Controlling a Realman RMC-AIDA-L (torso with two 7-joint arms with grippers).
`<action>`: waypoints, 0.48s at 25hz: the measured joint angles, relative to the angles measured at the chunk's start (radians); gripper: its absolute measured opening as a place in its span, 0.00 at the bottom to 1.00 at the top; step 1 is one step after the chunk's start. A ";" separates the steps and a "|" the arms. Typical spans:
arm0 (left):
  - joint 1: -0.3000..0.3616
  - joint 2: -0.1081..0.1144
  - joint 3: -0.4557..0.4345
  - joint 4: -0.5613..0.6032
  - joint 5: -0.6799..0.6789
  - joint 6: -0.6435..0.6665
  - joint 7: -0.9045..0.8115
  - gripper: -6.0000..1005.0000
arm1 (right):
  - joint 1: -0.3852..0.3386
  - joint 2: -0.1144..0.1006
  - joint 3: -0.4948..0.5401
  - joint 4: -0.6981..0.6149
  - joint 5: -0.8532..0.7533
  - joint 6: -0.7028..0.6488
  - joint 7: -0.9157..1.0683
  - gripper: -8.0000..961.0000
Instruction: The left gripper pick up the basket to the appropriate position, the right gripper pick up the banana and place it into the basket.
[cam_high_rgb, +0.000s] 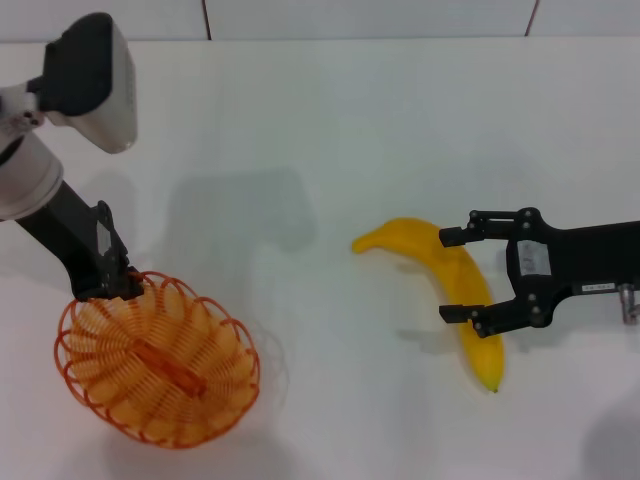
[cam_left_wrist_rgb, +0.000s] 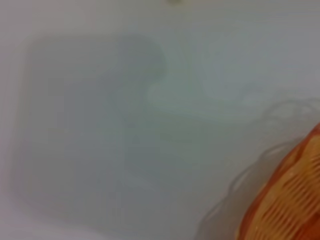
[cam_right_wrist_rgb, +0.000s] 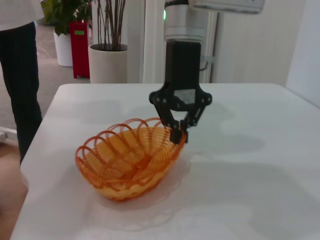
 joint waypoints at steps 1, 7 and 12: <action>0.006 0.000 -0.001 0.016 -0.010 0.017 0.000 0.09 | -0.002 -0.002 0.000 0.000 0.000 0.000 0.000 0.91; 0.084 0.003 -0.017 0.185 -0.119 0.139 -0.014 0.09 | -0.011 -0.005 0.002 0.000 0.001 0.000 0.000 0.91; 0.124 0.000 -0.080 0.250 -0.205 0.142 -0.054 0.08 | -0.013 -0.005 0.003 0.000 0.002 0.000 0.001 0.91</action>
